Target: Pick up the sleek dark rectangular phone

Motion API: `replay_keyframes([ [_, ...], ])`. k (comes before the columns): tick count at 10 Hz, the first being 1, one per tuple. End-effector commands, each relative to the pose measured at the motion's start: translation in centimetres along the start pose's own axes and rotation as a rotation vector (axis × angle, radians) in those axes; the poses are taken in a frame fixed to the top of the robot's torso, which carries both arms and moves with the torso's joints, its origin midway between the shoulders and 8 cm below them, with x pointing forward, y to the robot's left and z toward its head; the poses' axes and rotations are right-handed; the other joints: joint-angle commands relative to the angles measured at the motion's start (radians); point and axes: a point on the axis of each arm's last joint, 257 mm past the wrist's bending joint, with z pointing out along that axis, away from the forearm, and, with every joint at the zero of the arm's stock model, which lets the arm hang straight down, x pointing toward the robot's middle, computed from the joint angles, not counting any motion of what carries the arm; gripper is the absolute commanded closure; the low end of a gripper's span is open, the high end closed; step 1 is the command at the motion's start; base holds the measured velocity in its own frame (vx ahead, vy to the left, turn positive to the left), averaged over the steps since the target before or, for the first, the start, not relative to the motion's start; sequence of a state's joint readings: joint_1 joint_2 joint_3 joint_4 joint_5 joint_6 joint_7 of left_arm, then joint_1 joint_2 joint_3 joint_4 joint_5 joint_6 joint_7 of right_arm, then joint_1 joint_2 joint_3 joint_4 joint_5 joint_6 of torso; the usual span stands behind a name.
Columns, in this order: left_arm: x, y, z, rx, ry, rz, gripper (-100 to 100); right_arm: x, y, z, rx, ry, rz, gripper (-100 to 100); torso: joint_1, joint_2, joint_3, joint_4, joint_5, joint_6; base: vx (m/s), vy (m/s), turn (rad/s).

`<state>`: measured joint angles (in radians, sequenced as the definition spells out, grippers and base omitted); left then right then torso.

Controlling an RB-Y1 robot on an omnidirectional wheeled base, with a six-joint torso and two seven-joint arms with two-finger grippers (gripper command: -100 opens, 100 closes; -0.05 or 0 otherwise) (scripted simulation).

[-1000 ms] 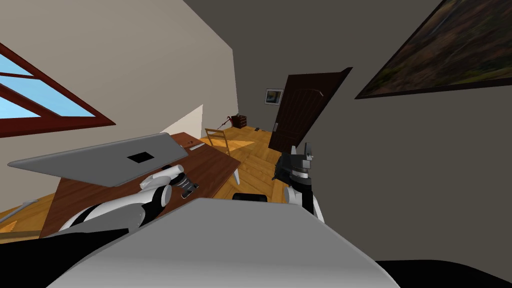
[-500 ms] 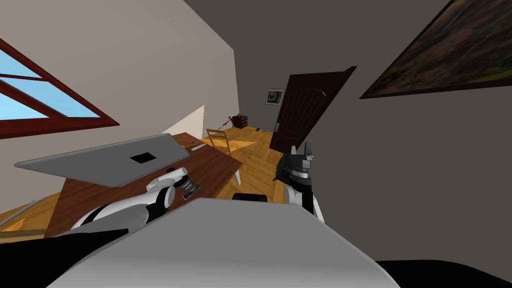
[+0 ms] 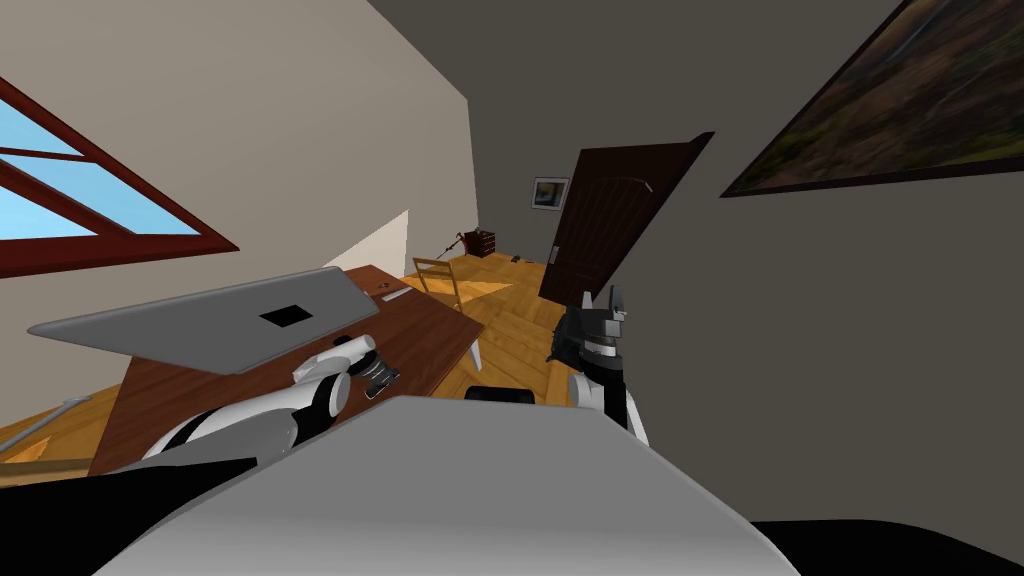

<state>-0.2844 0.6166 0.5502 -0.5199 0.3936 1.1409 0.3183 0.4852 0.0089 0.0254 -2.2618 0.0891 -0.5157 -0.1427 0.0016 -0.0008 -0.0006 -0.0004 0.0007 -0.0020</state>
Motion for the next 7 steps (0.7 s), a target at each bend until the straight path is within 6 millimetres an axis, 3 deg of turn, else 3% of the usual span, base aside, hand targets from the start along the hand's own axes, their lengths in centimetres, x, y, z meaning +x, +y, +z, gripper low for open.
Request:
replay_keyframes([
  [1, 0.0, 0.0, 0.0, 0.000, 0.000, 0.000, 100, 0.0, 0.0, 0.0, 0.000, 0.000, 0.000, 0, 0.000, 0.000, 0.000, 0.000, 0.000, 0.000, 0.000, 0.000, 0.000],
  [2, 0.0, 0.0, 0.0, 0.000, 0.000, 0.000, 0, 0.0, 0.0, 0.0, 0.000, 0.000, 0.000, 0, 0.000, 0.000, 0.000, 0.000, 0.000, 0.000, 0.000, 0.000, 0.000],
  [3, -0.2, -1.0, -1.2, 0.002, 0.000, -0.006, 100, 0.0, 0.0, 0.0, 0.000, 0.000, 0.000, 0, 0.000, 0.000, 0.000, 0.000, 0.000, 0.000, -0.017, -0.038, -0.040],
  [5, -0.2, -1.7, -2.3, 0.003, -0.001, -0.010, 100, 0.0, 0.0, 0.0, 0.000, 0.000, 0.000, 0, -0.003, 0.002, 0.001, 0.000, -0.001, 0.000, -0.037, -0.045, -0.023],
  [6, -0.2, -1.5, -1.8, 0.005, 0.000, -0.008, 100, 0.0, 0.0, 0.0, 0.000, 0.000, 0.000, 0, -0.003, 0.003, 0.002, 0.001, -0.001, 0.000, -0.018, -0.019, -0.003],
  [7, -0.2, -1.5, -1.9, 0.003, 0.000, -0.008, 0, 0.0, 0.0, 0.0, 0.000, 0.000, 0.000, 0, -0.002, 0.002, 0.001, 0.000, -0.001, 0.000, 0.000, 0.000, 0.000],
])
